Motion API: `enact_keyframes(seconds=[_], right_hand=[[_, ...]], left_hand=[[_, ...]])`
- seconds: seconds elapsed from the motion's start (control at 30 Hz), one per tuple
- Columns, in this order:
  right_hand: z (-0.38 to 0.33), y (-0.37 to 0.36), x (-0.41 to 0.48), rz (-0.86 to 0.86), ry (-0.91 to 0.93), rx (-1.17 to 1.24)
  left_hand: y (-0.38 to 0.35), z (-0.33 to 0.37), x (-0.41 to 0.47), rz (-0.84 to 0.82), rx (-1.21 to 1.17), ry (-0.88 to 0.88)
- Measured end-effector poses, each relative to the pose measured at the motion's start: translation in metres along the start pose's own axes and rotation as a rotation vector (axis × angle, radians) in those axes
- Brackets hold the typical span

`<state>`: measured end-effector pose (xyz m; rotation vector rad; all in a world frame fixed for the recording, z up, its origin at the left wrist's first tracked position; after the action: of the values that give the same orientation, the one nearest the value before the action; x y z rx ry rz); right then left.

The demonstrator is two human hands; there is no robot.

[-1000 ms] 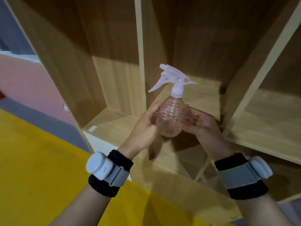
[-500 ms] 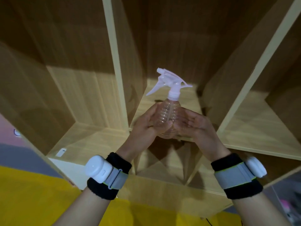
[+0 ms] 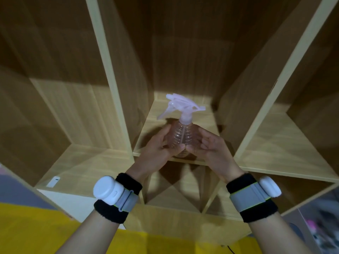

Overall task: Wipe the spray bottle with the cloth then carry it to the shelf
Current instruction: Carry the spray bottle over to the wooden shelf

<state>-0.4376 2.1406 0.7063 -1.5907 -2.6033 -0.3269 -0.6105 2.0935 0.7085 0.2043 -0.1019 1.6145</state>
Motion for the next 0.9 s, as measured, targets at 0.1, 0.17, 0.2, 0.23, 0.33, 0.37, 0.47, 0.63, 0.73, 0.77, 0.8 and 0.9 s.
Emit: enact_keyframes(seconds=[0.1,0.17,0.2,0.23,0.33,0.37,0.47,0.63,0.73,0.77,0.8,0.9], right_hand=[[0.004,-0.002,0.004,0.019,-0.01,0.008],[0.008,-0.003,0.007,0.027,-0.008,0.005],[0.009,-0.003,0.009,0.029,-0.005,0.005],[0.01,-0.003,0.012,0.031,-0.002,0.005],[0.012,-0.002,0.018,0.04,0.0,0.007],[0.013,-0.002,0.02,0.045,0.001,0.012],[0.015,-0.001,0.027,0.074,0.008,0.013],[0.014,-0.003,0.045,0.115,0.021,0.061],[0.013,-0.004,0.054,0.14,0.017,0.063],[0.012,-0.004,0.057,0.148,0.015,0.06],[0.012,-0.004,0.06,0.155,0.012,0.05],[0.017,-0.003,0.071,0.175,-0.008,0.052]], left_hand=[[0.0,-0.006,0.003,-0.01,-0.013,0.004],[0.001,-0.009,0.006,-0.015,-0.018,0.003],[0.002,-0.01,0.008,-0.017,-0.019,0.002],[0.003,-0.01,0.009,-0.018,-0.019,0.001],[0.003,-0.01,0.016,-0.013,-0.001,0.003],[0.002,-0.01,0.018,-0.006,0.005,0.01],[0.003,-0.012,0.026,0.036,0.02,0.027],[0.004,-0.017,0.046,0.059,0.001,0.065],[0.006,-0.019,0.057,0.059,-0.038,0.093],[0.007,-0.02,0.061,0.053,-0.037,0.083],[0.007,-0.02,0.064,0.045,-0.029,0.074],[0.009,-0.022,0.074,0.044,-0.022,0.071]])
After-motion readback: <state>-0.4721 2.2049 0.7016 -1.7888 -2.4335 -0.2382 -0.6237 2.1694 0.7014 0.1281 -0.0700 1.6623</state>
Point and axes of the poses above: each hand's wrist, its own x-axis towards the middle knuckle, its own y-axis out of the back of the hand, z = x × y, the point moved 3 cm from there along x, towards the middle knuckle, and after that the axes turned 6 degrees about -x, right-handed, at the moved point
